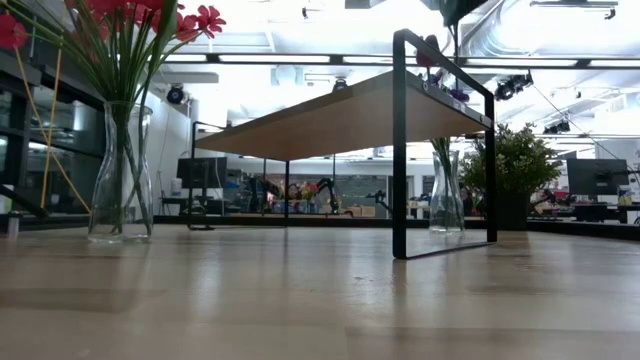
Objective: Pick and place flowers into a vace then onto a shelf
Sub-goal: Put the blue flowers into the top transparent vase
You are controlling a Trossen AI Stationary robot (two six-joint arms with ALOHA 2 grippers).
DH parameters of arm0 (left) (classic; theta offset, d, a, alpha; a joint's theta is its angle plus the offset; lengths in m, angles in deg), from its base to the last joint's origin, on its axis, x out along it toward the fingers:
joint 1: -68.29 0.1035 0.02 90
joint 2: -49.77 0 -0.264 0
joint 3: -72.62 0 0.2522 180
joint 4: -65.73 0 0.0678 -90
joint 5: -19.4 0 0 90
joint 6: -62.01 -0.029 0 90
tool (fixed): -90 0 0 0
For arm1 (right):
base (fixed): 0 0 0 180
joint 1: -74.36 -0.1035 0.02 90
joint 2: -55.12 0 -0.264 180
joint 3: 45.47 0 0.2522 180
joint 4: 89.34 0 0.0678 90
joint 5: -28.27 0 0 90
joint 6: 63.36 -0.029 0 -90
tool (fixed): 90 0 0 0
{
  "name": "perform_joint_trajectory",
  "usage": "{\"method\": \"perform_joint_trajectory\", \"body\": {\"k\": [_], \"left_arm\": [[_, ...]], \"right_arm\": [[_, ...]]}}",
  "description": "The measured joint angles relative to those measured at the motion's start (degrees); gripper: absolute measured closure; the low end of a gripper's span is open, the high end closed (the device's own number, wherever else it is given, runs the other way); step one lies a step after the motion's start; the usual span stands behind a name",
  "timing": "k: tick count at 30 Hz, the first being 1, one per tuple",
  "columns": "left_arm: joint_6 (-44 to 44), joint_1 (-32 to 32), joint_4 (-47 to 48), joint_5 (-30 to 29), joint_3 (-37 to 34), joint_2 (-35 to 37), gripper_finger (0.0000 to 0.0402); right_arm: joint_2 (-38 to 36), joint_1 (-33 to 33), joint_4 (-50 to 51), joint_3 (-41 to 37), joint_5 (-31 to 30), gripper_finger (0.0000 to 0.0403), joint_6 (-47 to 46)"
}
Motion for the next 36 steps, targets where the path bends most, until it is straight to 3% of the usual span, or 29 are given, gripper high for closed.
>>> {"method": "perform_joint_trajectory", "body": {"k": [7, 15, 36], "left_arm": [[0.02, 0.00, 0.01, -0.06, 0.00, 0.01, 0.0172], [0.04, -0.01, 0.01, -0.06, 0.00, -0.01, 0.0172], [1.50, -0.02, 0.01, -0.04, 0.00, -0.01, 0.0172]], "right_arm": [[-0.13, 0.04, -5.37, -6.31, -2.32, 0.0399, 1.67], [-0.13, 0.84, -6.12, -7.18, -6.16, 0.0399, 3.63], [-0.32, 4.51, -4.65, -7.16, -2.92, 0.0398, 3.04]]}}
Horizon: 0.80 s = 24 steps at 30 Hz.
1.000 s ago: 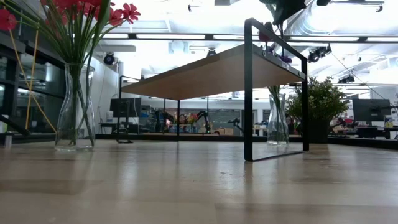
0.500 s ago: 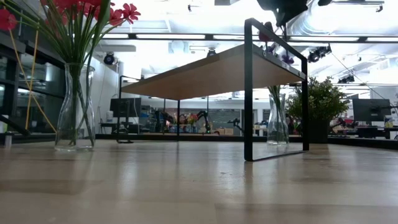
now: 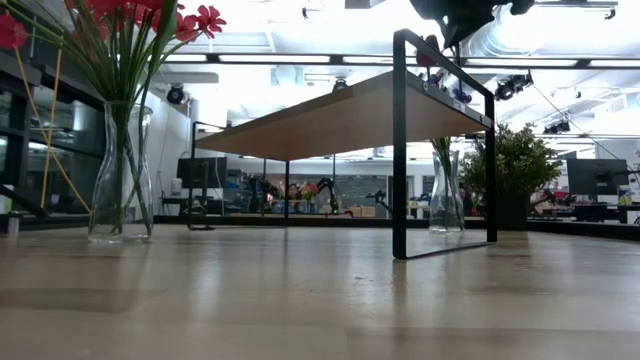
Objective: Pick and place flowers into a vace then onto a shelf
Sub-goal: Put the blue flowers into the top transparent vase
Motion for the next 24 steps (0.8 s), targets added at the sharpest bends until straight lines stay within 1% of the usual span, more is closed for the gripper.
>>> {"method": "perform_joint_trajectory", "body": {"k": [4, 8, 11, 15, 18, 21, 24], "left_arm": [[0.00, 0.02, -0.02, 0.00, 0.00, 0.02, 0.0172], [0.00, 0.02, 0.00, 0.01, 0.00, 0.02, 0.0172], [0.00, 0.02, 0.00, 0.00, 0.00, 0.00, 0.0172], [0.00, 0.00, 0.00, 0.01, 0.00, 0.02, 0.0172], [0.00, 0.00, 0.00, 0.02, 0.00, 0.00, 0.0172], [0.03, 0.00, 0.00, 0.02, 0.00, 0.00, 0.0172], [0.03, 0.01, 0.00, 0.02, 0.00, 0.02, 0.0172]], "right_arm": [[0.00, -0.09, -0.12, 0.00, 1.56, 0.0391, -0.96], [0.47, -0.07, -0.45, 0.01, 1.95, 0.0396, -1.06], [1.87, -0.07, -0.50, 0.01, 1.20, 0.0398, -1.10], [4.12, 0.53, -0.54, 0.01, 0.91, 0.0391, -1.46], [5.30, 1.19, -0.66, 0.01, -0.70, 0.0393, -1.31], [5.67, 2.00, -0.79, 0.01, -1.74, 0.0398, -0.81], [5.90, 3.15, -1.02, 0.01, -1.91, 0.0393, -0.86]]}}
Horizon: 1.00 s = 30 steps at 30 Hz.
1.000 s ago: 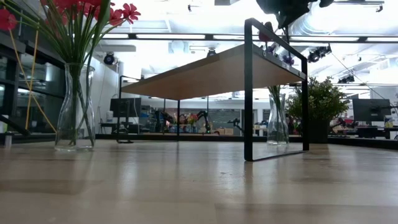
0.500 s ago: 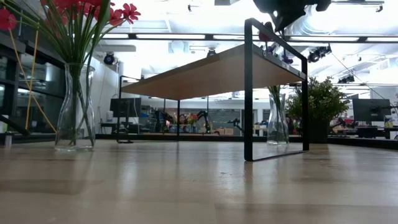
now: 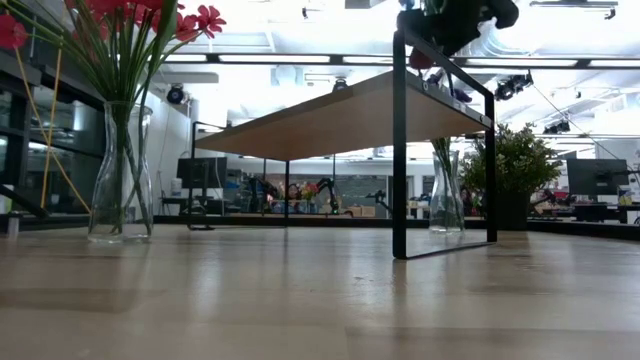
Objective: Pick and place flowers into a vace then onto a shelf
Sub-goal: Put the blue flowers into the top transparent vase
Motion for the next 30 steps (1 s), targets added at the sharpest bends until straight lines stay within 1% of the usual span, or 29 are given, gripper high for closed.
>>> {"method": "perform_joint_trajectory", "body": {"k": [2, 9, 13, 18, 23, 26, 30], "left_arm": [[0.02, -0.01, 0.00, 0.00, 0.00, -0.02, 0.0172], [0.02, 0.00, 0.00, 0.00, 0.00, -0.02, 0.0172], [0.02, 0.00, -0.01, 0.02, 0.00, -0.02, 0.0172], [0.02, 0.00, 0.00, 0.00, 0.00, -0.02, 0.0172], [0.02, 0.01, 0.00, 0.00, 0.00, -0.02, 0.0172], [0.02, 0.01, -0.01, 0.00, 0.00, -0.01, 0.0172], [0.02, -0.01, 0.00, 0.00, 0.00, -0.02, 0.0172]], "right_arm": [[0.06, 0.60, -0.88, -0.45, -0.07, 0.0390, -0.01], [-0.88, 1.15, -9.69, -8.16, 0.09, 0.0397, -0.14], [-0.92, 1.18, -10.34, -8.63, -0.28, 0.0393, 0.15], [-0.97, 1.17, -10.34, -8.63, -2.23, 0.0398, 1.75], [-0.97, 1.15, -10.34, -8.63, -2.85, 0.0391, 2.25], [-0.97, 1.18, -10.34, -8.63, -3.49, 0.0395, 2.63], [-0.97, 1.18, -13.22, -10.75, -4.11, 0.0396, 2.76]]}}
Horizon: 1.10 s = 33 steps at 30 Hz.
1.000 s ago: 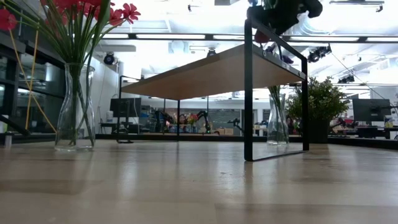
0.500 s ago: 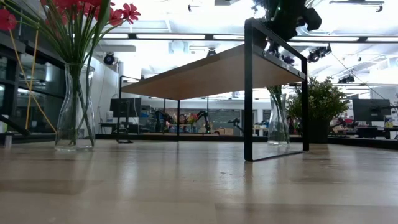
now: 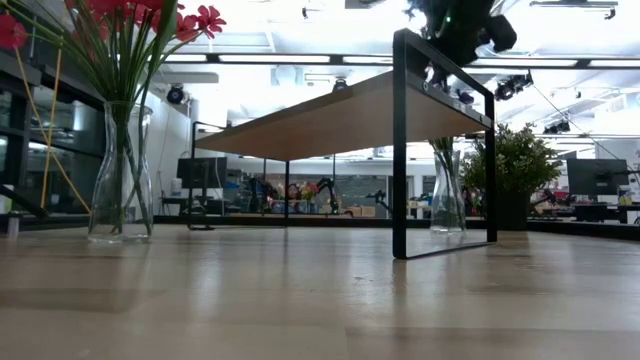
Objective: Pick and place flowers into a vace then onto a shelf
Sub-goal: Put the blue flowers into the top transparent vase
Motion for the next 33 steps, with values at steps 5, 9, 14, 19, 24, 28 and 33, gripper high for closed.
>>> {"method": "perform_joint_trajectory", "body": {"k": [5, 9, 14, 19, 24, 28, 33], "left_arm": [[0.02, 0.00, 0.00, 0.00, 0.00, 0.00, 0.0172], [0.35, 0.01, -0.02, -0.01, 0.00, 0.02, 0.0172], [0.35, 0.02, -0.04, 0.00, 0.00, 0.00, 0.0172], [0.32, 0.00, -0.04, -0.13, 0.00, -0.34, 0.0172], [0.30, 0.02, -0.04, -0.37, 0.00, -0.26, 0.0172], [0.16, 0.01, -0.04, -0.42, 0.00, -0.31, 0.0172], [0.15, 0.02, -0.04, -0.50, 0.00, -0.31, 0.0172]], "right_arm": [[0.06, -0.02, -4.89, -3.54, 0.07, 0.0391, 0.09], [0.07, -0.02, -4.62, -4.25, 0.25, 0.0398, 0.11], [0.07, -0.02, -4.53, -4.22, 0.68, 0.0388, 0.11], [0.07, -0.13, -3.98, -4.22, 2.75, 0.0386, 0.11], [0.07, -0.15, -3.47, -4.22, 6.48, 0.0381, 0.11], [0.07, -0.15, -2.45, -4.22, 9.48, 0.0369, 0.11], [0.07, -0.17, -2.12, -4.22, 12.17, 0.0346, 0.11]]}}
